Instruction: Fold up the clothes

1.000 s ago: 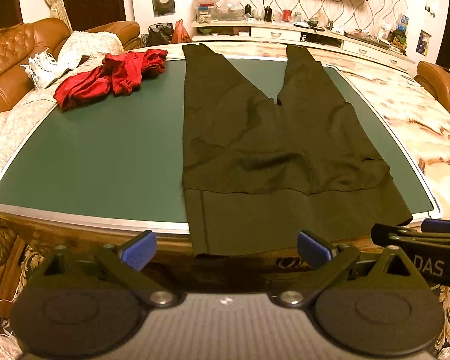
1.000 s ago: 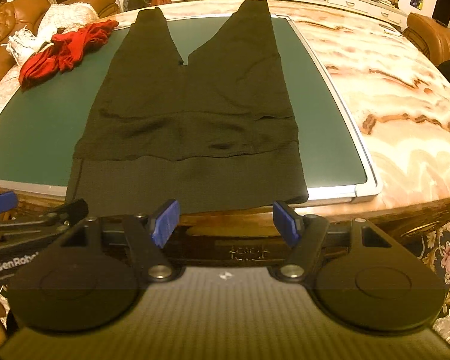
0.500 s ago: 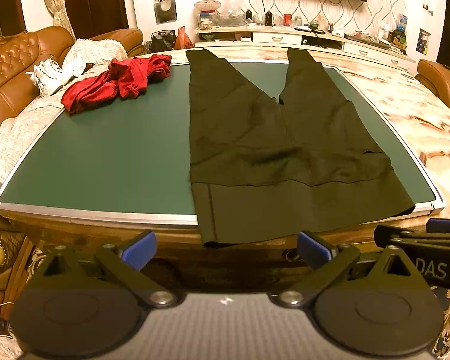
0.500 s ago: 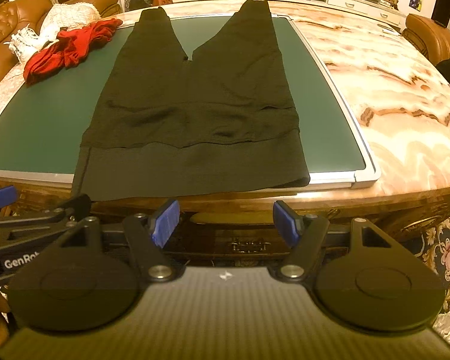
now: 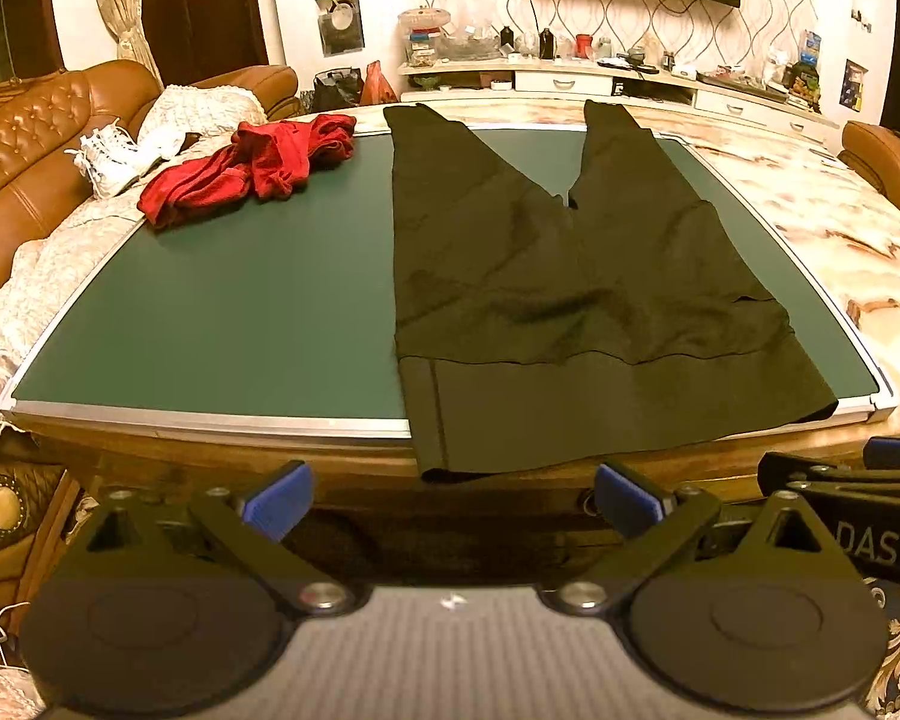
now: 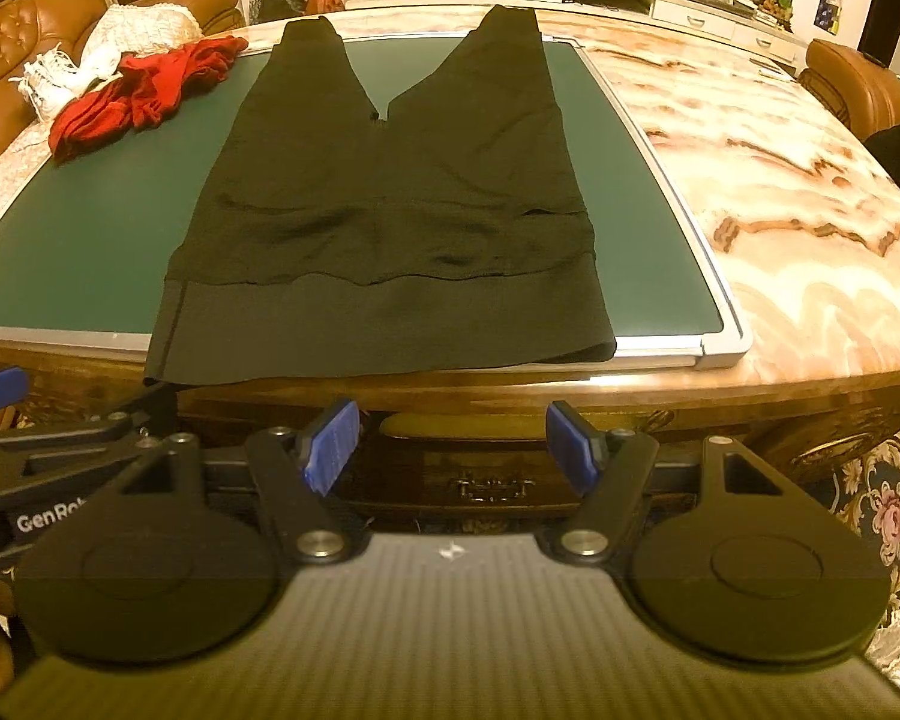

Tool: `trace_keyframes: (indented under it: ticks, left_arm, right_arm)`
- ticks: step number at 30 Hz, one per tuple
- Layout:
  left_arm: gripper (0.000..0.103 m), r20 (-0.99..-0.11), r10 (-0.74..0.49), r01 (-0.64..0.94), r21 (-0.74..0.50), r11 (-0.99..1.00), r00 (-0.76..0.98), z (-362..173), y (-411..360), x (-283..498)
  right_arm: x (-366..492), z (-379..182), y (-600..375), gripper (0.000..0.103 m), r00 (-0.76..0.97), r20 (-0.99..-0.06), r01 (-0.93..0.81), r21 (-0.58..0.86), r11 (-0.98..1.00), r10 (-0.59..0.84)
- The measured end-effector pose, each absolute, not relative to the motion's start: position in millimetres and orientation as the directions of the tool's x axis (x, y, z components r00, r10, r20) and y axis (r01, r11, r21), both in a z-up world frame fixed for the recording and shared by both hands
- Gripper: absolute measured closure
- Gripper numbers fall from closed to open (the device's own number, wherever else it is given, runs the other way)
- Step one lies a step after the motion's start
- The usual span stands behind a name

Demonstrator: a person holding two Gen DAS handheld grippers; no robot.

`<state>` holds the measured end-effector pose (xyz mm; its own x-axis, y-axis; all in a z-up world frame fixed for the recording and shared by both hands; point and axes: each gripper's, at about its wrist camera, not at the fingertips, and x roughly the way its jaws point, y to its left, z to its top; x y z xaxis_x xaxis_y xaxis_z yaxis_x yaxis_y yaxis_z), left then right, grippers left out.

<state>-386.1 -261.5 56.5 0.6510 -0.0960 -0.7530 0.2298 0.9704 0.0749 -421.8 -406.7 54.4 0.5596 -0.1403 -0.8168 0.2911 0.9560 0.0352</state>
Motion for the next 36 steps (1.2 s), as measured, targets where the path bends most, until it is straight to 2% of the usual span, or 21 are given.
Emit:
trace_keyframes:
  ticks: [36]
  left_arm:
    - [0.001,-0.766,-0.068,0.197,0.078,0.977,0.64,43,-247,-396]
  right_arm:
    - [-439,37,-393,0.026,0.554,-0.819,0.336,0.055,0.94,-0.15]
